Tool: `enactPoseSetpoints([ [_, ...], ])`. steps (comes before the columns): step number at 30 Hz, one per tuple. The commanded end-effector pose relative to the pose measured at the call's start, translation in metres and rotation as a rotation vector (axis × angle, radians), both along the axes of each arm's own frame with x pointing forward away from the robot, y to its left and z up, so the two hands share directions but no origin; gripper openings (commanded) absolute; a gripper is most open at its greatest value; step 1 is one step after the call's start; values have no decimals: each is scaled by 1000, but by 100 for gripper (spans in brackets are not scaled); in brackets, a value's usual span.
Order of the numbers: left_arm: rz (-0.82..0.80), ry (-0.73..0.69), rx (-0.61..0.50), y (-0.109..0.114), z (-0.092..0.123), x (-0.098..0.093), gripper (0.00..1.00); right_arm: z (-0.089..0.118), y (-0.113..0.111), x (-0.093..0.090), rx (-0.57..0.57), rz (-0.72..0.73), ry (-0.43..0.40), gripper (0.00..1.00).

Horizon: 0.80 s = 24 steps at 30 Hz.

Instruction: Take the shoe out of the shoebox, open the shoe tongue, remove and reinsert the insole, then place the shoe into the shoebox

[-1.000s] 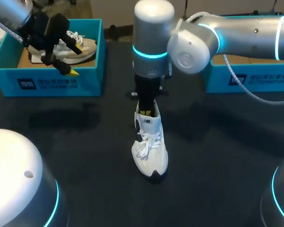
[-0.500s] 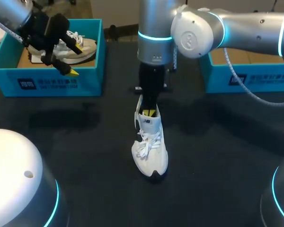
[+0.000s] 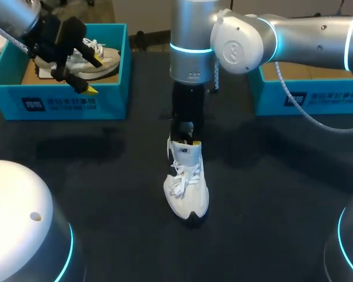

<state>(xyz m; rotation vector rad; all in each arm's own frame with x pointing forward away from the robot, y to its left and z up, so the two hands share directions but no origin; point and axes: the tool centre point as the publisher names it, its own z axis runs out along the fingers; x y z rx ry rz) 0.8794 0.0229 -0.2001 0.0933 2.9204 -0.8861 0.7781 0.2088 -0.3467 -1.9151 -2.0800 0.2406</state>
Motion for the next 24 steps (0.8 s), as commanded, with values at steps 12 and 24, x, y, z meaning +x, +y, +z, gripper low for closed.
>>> enactPoseSetpoints([
  [12,0,-1,2,1,0,-1,100,-22,-5,1,32,17,58,100],
  [24,0,-1,2,1,0,-1,100,-3,0,-8,-19,17,58,100],
])
